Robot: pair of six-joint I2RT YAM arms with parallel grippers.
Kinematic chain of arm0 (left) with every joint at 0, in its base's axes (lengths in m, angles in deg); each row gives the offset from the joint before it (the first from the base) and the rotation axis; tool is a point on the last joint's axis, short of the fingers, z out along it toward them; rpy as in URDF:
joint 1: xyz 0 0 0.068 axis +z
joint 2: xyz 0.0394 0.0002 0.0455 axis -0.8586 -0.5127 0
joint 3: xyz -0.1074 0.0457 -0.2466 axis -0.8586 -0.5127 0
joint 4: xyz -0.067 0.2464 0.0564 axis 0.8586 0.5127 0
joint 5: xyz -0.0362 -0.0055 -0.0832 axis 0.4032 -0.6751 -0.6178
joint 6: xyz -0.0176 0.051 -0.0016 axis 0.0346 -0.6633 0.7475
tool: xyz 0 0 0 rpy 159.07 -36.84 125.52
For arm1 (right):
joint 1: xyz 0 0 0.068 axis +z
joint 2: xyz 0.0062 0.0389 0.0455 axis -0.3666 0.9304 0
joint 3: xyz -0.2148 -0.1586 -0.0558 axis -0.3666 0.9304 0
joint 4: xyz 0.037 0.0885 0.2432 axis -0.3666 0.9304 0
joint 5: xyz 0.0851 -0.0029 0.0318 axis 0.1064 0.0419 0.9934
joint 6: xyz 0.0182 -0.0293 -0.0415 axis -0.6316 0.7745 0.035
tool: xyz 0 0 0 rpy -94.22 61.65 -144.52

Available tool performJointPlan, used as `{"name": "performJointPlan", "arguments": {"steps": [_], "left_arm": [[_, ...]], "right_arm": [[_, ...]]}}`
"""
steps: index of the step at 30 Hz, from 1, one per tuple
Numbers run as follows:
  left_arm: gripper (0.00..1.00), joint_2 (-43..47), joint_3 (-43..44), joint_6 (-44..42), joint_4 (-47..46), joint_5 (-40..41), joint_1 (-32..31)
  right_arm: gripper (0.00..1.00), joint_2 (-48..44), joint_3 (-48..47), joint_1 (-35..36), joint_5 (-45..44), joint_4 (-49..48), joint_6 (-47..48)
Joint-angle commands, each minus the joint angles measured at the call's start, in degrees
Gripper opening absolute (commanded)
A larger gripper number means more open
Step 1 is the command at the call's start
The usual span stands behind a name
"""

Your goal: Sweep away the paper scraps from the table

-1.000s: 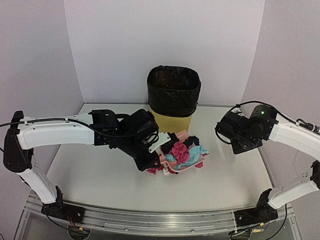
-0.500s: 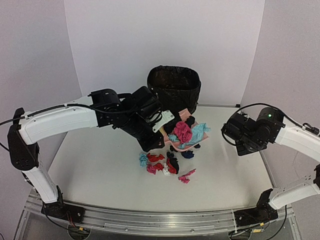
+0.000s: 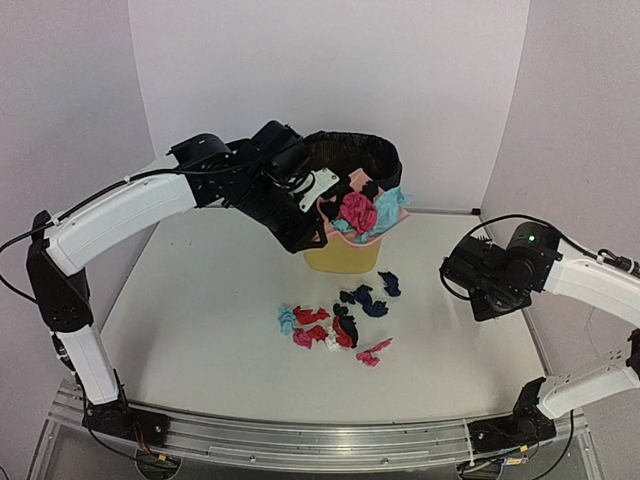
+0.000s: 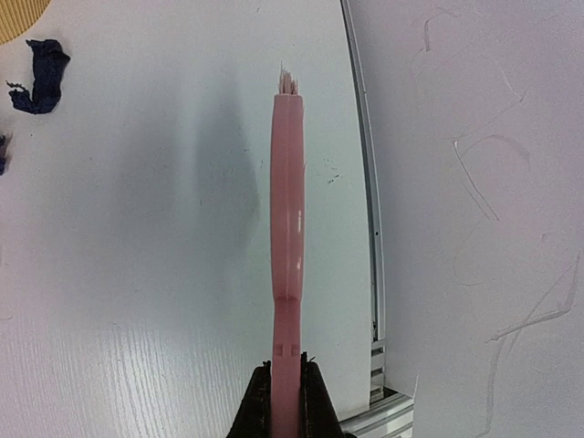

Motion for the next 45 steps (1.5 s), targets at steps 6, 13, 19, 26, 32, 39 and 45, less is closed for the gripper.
{"name": "performJointPlan", "arguments": {"steps": [6, 13, 19, 26, 32, 39, 45], "left_arm": [[0.0, -0.6, 8.6, 0.5, 1.3, -2.8, 1.7], [0.0, -3.7, 15.0, 2.8, 2.9, -3.6, 5.4], [0.0, -7.6, 21.8, 3.3, 2.1, -2.7, 8.9], [0.0, -10.3, 24.4, 3.8, -4.1, 3.4, 11.3], [0.0, -12.4, 26.7, 1.9, -9.3, 10.8, 11.6], [0.0, -17.4, 29.0, -1.8, -13.0, 22.8, 11.8], [0.0, -20.3, 29.4, -6.9, -18.9, 31.8, 11.8]], "right_arm": [[0.0, 0.6, 0.1, -0.4, 0.6, 1.1, -1.9], [0.0, 1.4, 0.3, -0.3, 2.1, 1.1, -2.2], [0.0, 2.1, 0.4, -0.3, 3.1, 1.1, -2.1], [0.0, 2.0, 1.6, -0.3, 3.7, 1.1, -2.4], [0.0, 1.6, 2.9, -0.4, 4.7, 1.1, -3.4], [0.0, 0.7, 4.6, -0.4, 5.2, 1.1, -4.1], [0.0, 0.5, 5.9, -0.3, 5.6, 1.1, -4.5]]}}
